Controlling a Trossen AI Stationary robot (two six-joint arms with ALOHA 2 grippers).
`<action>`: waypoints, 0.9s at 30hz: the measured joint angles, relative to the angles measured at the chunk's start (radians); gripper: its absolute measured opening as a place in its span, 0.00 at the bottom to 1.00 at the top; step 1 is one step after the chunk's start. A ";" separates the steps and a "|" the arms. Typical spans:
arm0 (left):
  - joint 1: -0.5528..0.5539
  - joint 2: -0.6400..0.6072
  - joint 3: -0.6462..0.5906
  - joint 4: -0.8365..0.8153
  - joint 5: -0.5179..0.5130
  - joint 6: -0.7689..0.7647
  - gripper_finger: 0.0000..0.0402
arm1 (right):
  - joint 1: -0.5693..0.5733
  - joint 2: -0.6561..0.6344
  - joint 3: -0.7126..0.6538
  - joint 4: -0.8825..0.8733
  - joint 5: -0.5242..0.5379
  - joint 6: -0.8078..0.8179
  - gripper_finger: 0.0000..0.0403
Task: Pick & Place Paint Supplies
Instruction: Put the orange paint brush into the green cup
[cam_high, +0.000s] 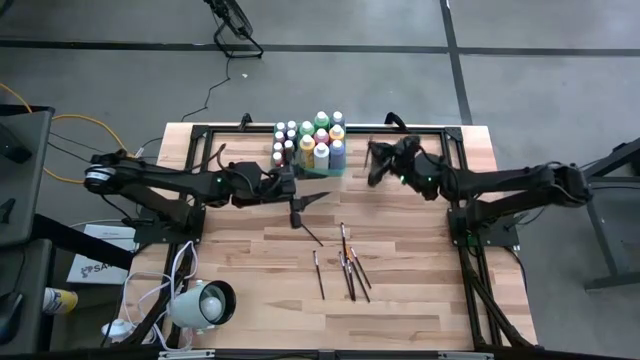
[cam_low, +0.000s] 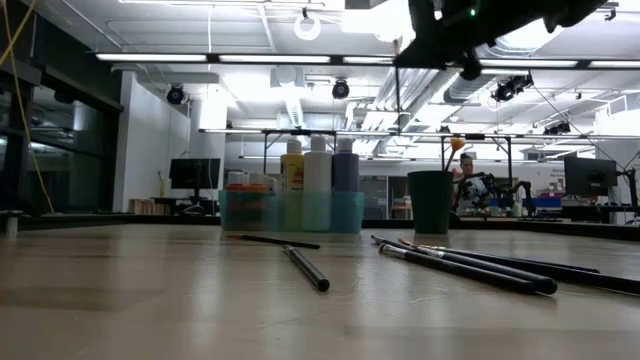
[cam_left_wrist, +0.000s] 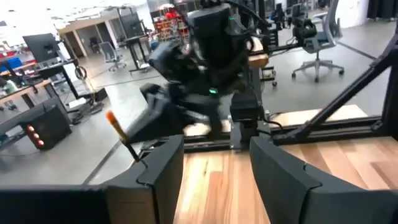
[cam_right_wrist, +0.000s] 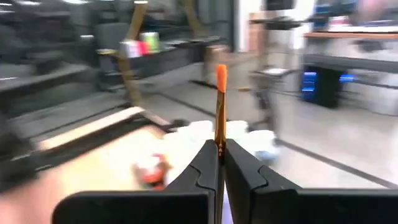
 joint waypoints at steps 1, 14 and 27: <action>0.000 -0.006 0.000 -0.017 0.000 0.000 0.45 | -0.019 -0.008 0.000 -0.012 0.019 0.000 0.01; 0.000 -0.011 0.000 -0.115 -0.003 0.000 0.45 | -0.255 -0.004 0.000 -0.144 0.021 -0.015 0.01; 0.000 -0.011 0.000 -0.136 -0.006 0.044 0.45 | -0.339 0.111 0.000 -0.206 -0.032 0.038 0.01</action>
